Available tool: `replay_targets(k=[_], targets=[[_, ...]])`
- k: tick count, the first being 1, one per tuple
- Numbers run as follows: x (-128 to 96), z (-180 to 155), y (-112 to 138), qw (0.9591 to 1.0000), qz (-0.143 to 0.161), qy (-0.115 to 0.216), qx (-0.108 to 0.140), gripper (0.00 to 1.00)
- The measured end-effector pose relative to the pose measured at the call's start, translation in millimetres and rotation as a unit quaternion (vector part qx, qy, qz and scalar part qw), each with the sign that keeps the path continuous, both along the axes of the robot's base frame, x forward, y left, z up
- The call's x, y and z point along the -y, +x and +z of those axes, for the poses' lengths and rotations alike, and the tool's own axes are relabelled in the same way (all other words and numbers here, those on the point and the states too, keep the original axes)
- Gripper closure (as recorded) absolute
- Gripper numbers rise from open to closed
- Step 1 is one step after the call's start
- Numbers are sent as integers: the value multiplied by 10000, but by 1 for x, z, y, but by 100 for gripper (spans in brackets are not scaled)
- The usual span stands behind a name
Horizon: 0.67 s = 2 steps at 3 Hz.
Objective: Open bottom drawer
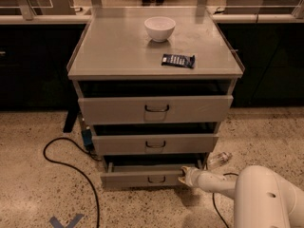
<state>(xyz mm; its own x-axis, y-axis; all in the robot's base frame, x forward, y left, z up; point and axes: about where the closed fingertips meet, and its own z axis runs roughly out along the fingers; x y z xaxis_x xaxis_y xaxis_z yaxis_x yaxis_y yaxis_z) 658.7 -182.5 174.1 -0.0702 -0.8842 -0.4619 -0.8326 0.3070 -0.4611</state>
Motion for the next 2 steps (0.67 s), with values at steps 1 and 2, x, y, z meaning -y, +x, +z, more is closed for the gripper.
replay_targets(k=[1, 2], targets=[[3, -7, -32, 9999, 121, 42, 77, 100], [3, -1, -34, 9999, 121, 42, 77, 100]])
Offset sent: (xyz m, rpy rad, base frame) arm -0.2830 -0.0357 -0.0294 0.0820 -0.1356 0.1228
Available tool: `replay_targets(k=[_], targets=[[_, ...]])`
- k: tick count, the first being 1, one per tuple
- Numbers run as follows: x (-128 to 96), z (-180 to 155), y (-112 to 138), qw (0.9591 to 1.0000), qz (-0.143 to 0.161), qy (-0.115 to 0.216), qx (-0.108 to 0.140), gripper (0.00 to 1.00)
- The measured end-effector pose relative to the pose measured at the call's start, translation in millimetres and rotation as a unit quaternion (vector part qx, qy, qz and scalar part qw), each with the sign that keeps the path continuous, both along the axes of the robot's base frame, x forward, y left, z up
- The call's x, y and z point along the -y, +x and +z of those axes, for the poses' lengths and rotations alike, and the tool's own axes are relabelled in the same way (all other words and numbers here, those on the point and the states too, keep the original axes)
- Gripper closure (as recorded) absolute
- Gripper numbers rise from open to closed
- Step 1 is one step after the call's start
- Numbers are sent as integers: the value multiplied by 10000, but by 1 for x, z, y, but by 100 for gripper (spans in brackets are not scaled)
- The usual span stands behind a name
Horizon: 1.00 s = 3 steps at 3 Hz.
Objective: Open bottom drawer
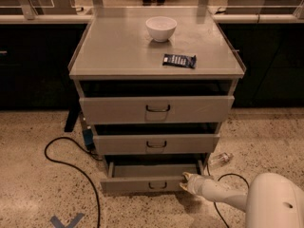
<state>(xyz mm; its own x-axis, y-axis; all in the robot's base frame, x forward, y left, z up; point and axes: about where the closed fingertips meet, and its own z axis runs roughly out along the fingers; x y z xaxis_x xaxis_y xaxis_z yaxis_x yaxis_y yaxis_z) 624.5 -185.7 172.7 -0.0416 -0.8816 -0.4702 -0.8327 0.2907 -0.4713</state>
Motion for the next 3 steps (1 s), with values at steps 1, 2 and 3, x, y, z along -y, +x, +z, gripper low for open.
replay_targets(k=[1, 2, 3], targets=[[2, -4, -25, 10000, 26, 64, 65, 100], [3, 1, -28, 10000, 27, 65, 66, 100], [4, -3, -53, 9998, 50, 130, 119, 100]])
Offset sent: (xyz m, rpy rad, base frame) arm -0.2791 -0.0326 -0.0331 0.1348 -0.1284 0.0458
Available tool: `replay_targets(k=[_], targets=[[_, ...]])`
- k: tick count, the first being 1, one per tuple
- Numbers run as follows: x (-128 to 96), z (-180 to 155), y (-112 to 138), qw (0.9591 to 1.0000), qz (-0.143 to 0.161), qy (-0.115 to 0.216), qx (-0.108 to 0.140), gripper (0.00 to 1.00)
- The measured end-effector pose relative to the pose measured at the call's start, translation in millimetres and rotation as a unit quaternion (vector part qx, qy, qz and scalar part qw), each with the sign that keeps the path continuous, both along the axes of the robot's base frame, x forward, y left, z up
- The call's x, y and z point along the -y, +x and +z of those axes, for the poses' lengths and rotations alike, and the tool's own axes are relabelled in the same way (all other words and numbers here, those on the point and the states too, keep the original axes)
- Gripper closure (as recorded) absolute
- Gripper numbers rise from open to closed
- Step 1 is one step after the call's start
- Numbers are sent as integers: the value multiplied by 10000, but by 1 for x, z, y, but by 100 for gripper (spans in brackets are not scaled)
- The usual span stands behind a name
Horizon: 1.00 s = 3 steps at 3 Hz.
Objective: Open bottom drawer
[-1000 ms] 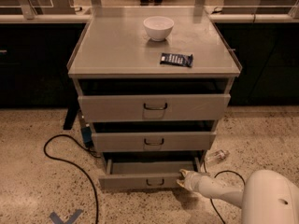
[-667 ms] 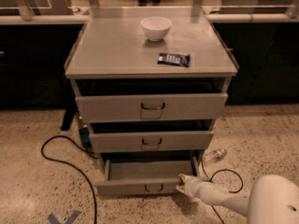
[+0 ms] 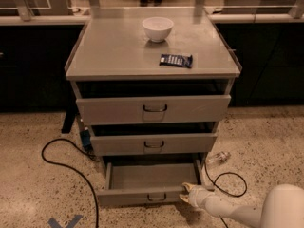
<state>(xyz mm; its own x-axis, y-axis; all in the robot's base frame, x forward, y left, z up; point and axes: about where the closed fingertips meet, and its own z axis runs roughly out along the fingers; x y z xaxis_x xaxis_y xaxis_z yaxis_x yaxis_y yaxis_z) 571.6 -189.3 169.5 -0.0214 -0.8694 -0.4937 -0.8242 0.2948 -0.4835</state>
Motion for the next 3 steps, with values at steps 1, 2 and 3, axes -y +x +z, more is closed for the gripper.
replay_targets(k=[1, 2, 3], targets=[[1, 5, -3, 10000, 0, 1, 1, 100], [1, 0, -29, 10000, 24, 74, 58, 100], [2, 5, -31, 10000, 24, 74, 59, 100]])
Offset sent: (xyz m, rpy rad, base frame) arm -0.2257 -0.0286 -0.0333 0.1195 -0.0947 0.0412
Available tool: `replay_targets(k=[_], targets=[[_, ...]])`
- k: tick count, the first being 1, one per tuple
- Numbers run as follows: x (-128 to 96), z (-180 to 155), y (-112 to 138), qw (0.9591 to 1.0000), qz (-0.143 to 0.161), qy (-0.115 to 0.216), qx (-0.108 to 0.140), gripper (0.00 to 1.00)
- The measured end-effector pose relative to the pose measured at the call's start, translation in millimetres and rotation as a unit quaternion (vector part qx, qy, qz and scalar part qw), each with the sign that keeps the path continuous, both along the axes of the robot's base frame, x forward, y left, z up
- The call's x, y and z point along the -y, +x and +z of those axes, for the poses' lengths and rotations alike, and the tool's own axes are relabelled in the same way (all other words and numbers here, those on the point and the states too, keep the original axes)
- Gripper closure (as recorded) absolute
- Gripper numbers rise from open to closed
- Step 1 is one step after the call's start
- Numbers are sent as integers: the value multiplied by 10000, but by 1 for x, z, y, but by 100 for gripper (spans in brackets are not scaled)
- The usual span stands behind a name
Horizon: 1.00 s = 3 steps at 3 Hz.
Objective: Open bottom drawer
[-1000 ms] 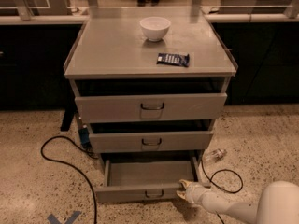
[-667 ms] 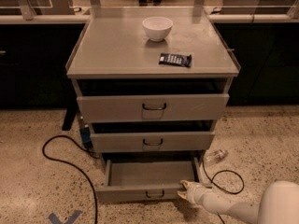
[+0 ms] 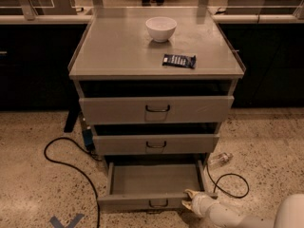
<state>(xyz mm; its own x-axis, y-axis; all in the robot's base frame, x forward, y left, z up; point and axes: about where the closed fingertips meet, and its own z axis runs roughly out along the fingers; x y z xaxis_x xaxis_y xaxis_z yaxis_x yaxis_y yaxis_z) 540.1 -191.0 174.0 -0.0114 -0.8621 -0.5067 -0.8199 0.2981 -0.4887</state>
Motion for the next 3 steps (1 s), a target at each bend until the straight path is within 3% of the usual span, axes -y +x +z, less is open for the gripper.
replay_targets(k=[1, 2, 3], targets=[[0, -5, -27, 10000, 20, 76, 57, 100], [0, -1, -29, 10000, 20, 76, 57, 100], [-1, -6, -54, 9998, 37, 148, 112, 100]])
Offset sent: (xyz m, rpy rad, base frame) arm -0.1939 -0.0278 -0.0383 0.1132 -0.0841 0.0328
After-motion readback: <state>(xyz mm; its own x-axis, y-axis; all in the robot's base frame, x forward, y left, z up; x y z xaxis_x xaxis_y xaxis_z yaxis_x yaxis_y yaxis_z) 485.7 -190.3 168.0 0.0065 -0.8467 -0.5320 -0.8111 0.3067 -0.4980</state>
